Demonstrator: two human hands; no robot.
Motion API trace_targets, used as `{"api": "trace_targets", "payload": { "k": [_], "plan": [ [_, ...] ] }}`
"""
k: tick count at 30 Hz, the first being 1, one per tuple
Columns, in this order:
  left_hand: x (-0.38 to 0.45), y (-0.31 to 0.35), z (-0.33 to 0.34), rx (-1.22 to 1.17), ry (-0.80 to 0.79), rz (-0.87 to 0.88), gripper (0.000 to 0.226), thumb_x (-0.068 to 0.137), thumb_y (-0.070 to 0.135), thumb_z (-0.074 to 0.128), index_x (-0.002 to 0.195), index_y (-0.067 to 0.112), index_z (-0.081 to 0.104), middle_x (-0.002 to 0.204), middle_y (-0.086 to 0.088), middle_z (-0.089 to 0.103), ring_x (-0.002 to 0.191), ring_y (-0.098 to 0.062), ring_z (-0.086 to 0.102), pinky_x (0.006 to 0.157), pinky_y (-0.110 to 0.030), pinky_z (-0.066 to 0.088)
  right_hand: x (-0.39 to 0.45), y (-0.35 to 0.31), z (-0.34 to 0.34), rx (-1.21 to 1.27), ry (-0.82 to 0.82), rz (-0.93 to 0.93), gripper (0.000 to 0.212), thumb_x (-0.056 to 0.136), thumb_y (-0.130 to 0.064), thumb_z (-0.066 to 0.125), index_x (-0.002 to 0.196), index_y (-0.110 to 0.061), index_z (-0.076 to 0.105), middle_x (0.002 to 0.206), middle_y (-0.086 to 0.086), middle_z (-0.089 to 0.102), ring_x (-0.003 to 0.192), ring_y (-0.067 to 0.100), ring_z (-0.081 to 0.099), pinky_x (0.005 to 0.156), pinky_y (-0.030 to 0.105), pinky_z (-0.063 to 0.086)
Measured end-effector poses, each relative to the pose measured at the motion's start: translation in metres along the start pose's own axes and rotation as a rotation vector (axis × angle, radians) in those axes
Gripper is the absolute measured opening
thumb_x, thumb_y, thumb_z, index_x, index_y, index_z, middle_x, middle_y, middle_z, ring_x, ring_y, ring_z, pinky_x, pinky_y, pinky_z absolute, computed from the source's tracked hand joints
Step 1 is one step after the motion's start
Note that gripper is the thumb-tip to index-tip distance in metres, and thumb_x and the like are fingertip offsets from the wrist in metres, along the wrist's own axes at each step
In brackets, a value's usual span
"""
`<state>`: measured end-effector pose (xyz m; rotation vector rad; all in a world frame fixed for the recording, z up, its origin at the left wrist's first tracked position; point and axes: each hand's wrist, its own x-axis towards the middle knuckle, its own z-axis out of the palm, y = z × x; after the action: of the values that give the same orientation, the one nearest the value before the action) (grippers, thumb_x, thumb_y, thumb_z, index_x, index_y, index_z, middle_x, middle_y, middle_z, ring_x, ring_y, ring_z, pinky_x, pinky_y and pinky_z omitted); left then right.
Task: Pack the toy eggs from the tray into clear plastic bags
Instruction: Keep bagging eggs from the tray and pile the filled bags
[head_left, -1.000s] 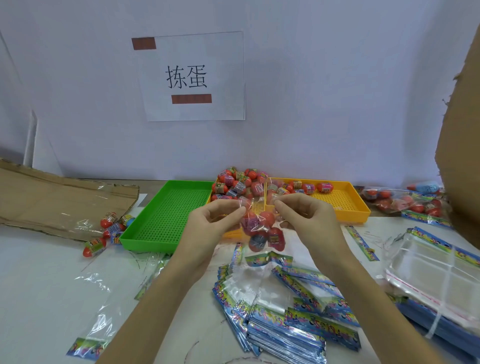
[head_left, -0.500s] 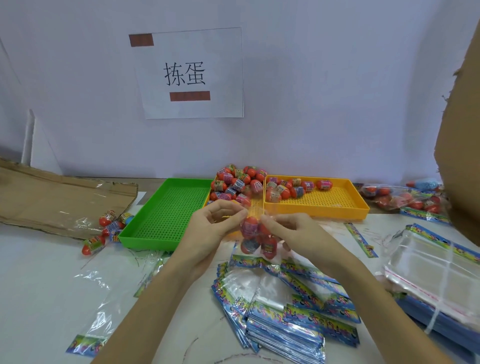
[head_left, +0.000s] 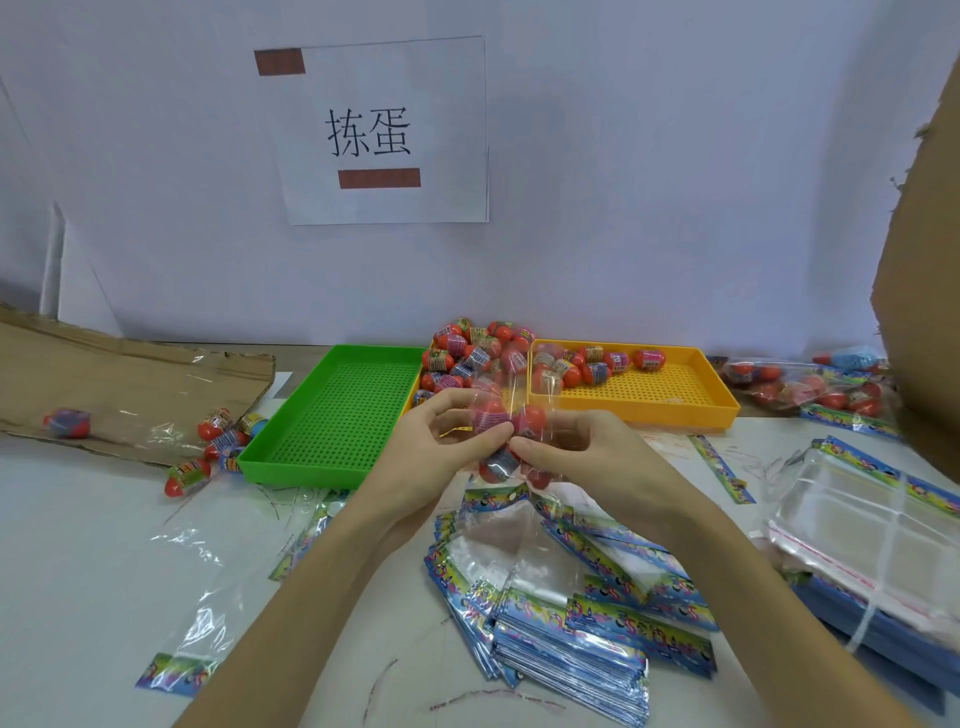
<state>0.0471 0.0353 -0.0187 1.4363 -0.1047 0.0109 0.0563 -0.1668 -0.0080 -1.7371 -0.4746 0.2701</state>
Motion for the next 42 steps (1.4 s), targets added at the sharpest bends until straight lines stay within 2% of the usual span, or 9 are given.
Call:
{"api": "trace_targets", "payload": {
  "k": [5, 10, 14, 18, 23, 28, 33, 37, 42],
  "plan": [
    [-0.001, 0.002, 0.003, -0.128, -0.042, -0.054, 0.048, 0.072, 0.019, 0.095, 0.116, 0.014, 0.077, 0.121, -0.019, 0.072, 0.107, -0.028, 0.073, 0.092, -0.037, 0.059, 0.001, 0.003, 0.005, 0.102, 0.022, 0.032, 0.015, 0.098, -0.033, 0.070, 0.107, -0.028, 0.081, 0.100, 0.001, 0.079, 0.082, 0.008, 0.067, 0.084, 0.027, 0.057],
    [-0.003, 0.006, 0.003, -0.180, -0.087, -0.045, 0.025, 0.078, 0.029, 0.087, 0.100, 0.019, 0.085, 0.104, -0.008, 0.077, 0.093, -0.016, 0.073, 0.078, -0.024, 0.060, 0.007, 0.005, 0.009, 0.220, 0.113, 0.080, 0.016, 0.102, -0.022, 0.064, 0.102, -0.014, 0.078, 0.082, -0.007, 0.075, 0.074, 0.005, 0.068, 0.071, 0.019, 0.055],
    [-0.002, 0.005, 0.001, -0.071, 0.008, 0.001, 0.023, 0.085, 0.023, 0.080, 0.106, 0.013, 0.082, 0.110, -0.015, 0.078, 0.090, -0.022, 0.074, 0.075, -0.029, 0.062, 0.007, 0.004, 0.011, 0.236, 0.123, 0.102, 0.019, 0.104, -0.021, 0.059, 0.100, -0.017, 0.077, 0.088, -0.003, 0.077, 0.080, 0.011, 0.070, 0.078, 0.034, 0.059],
    [0.000, 0.002, -0.004, 0.008, 0.067, 0.004, 0.021, 0.093, 0.012, 0.077, 0.114, 0.007, 0.076, 0.117, -0.019, 0.075, 0.087, -0.023, 0.076, 0.074, -0.031, 0.063, 0.008, 0.005, 0.009, 0.101, 0.256, 0.050, 0.034, 0.095, -0.052, 0.063, 0.113, -0.025, 0.072, 0.101, -0.005, 0.079, 0.095, 0.015, 0.075, 0.081, 0.034, 0.063],
    [0.000, 0.000, -0.002, 0.116, 0.118, 0.088, 0.013, 0.095, 0.022, 0.078, 0.106, 0.016, 0.077, 0.101, -0.012, 0.078, 0.083, -0.022, 0.077, 0.071, -0.030, 0.062, 0.007, 0.008, 0.008, -0.031, 0.318, -0.037, 0.018, 0.098, -0.041, 0.067, 0.102, -0.026, 0.076, 0.092, -0.005, 0.080, 0.088, 0.011, 0.075, 0.076, 0.029, 0.060],
    [0.002, -0.003, -0.005, 0.205, 0.213, 0.180, 0.005, 0.094, 0.028, 0.079, 0.090, 0.025, 0.081, 0.089, -0.006, 0.080, 0.091, -0.027, 0.077, 0.084, -0.046, 0.065, 0.007, 0.008, 0.008, 0.016, 0.293, -0.062, 0.016, 0.097, -0.035, 0.070, 0.102, -0.022, 0.079, 0.094, -0.003, 0.080, 0.092, 0.013, 0.076, 0.083, 0.034, 0.064],
    [0.002, -0.002, -0.005, 0.162, 0.214, 0.147, 0.008, 0.094, 0.023, 0.078, 0.090, 0.020, 0.084, 0.092, -0.004, 0.081, 0.092, -0.022, 0.077, 0.088, -0.039, 0.064, 0.006, 0.006, 0.004, 0.077, 0.415, -0.104, 0.015, 0.094, -0.017, 0.074, 0.105, -0.010, 0.081, 0.092, 0.002, 0.081, 0.091, 0.016, 0.077, 0.084, 0.035, 0.064],
    [0.002, 0.001, -0.007, 0.130, 0.192, 0.144, 0.012, 0.095, 0.023, 0.077, 0.097, 0.014, 0.085, 0.097, -0.004, 0.082, 0.100, -0.023, 0.077, 0.090, -0.034, 0.063, 0.005, 0.005, 0.002, 0.092, 0.422, -0.090, 0.010, 0.092, -0.016, 0.076, 0.098, -0.009, 0.081, 0.089, 0.004, 0.080, 0.089, 0.020, 0.077, 0.081, 0.032, 0.064],
    [0.002, 0.003, -0.010, 0.115, 0.240, 0.186, 0.008, 0.091, 0.021, 0.081, 0.097, 0.021, 0.085, 0.094, -0.002, 0.082, 0.096, -0.020, 0.078, 0.081, -0.025, 0.062, 0.005, 0.003, -0.001, 0.055, 0.396, -0.105, 0.013, 0.093, -0.018, 0.075, 0.101, -0.011, 0.082, 0.091, 0.002, 0.080, 0.088, 0.017, 0.076, 0.079, 0.030, 0.064]
  ]
}}
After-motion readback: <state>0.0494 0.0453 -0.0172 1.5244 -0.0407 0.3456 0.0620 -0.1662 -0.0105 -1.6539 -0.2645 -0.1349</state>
